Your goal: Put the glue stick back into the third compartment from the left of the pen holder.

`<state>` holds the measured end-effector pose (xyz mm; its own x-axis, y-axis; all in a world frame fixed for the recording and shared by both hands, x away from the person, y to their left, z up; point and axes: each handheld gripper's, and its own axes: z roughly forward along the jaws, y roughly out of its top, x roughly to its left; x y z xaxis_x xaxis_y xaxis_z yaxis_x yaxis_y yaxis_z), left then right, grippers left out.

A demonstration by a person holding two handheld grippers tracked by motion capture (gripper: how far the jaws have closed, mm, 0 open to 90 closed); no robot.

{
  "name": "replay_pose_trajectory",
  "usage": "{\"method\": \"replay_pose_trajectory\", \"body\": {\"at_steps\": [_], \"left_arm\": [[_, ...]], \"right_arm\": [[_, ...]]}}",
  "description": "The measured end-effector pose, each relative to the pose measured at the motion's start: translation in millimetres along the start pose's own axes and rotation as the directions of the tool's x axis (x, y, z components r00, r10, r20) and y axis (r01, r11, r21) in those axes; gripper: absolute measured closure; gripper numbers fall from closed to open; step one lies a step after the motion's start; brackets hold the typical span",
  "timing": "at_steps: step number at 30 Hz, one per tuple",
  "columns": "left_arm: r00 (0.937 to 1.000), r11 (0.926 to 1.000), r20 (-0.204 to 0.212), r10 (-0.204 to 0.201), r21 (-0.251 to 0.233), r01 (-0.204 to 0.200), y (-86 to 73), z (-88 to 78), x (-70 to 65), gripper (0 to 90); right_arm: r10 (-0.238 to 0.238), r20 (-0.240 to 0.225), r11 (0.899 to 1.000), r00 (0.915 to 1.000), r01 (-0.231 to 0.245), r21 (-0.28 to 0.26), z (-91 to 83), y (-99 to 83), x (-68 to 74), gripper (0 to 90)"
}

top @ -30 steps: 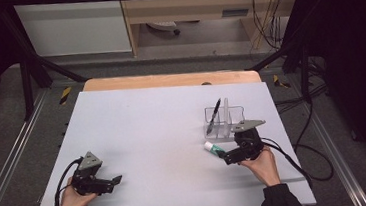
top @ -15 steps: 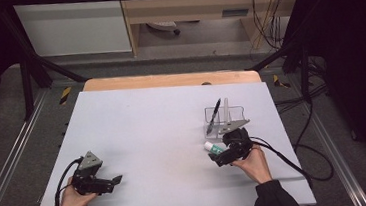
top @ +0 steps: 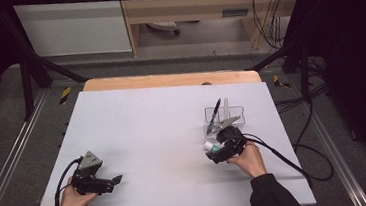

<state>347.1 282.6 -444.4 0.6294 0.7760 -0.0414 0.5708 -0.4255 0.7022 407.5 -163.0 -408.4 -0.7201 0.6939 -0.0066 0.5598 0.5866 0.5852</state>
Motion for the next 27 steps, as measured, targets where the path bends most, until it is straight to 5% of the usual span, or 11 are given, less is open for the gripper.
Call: {"method": "replay_pose_trajectory", "body": {"at_steps": [10,27], "left_arm": [[1.0000,1.0000,0.000,-0.005,0.001,0.005,0.4,0.5,0.3,5.7],[1.0000,1.0000,0.004,-0.003,0.001,0.003,0.2,1.2,-0.4,5.8]], "right_arm": [[-0.031,0.004,0.999,0.9995,0.030,0.043,6.5,1.4,-5.2,28.7],[-0.058,-0.056,0.991,0.9967,0.065,0.120,17.4,5.1,-12.1,52.6]]}}
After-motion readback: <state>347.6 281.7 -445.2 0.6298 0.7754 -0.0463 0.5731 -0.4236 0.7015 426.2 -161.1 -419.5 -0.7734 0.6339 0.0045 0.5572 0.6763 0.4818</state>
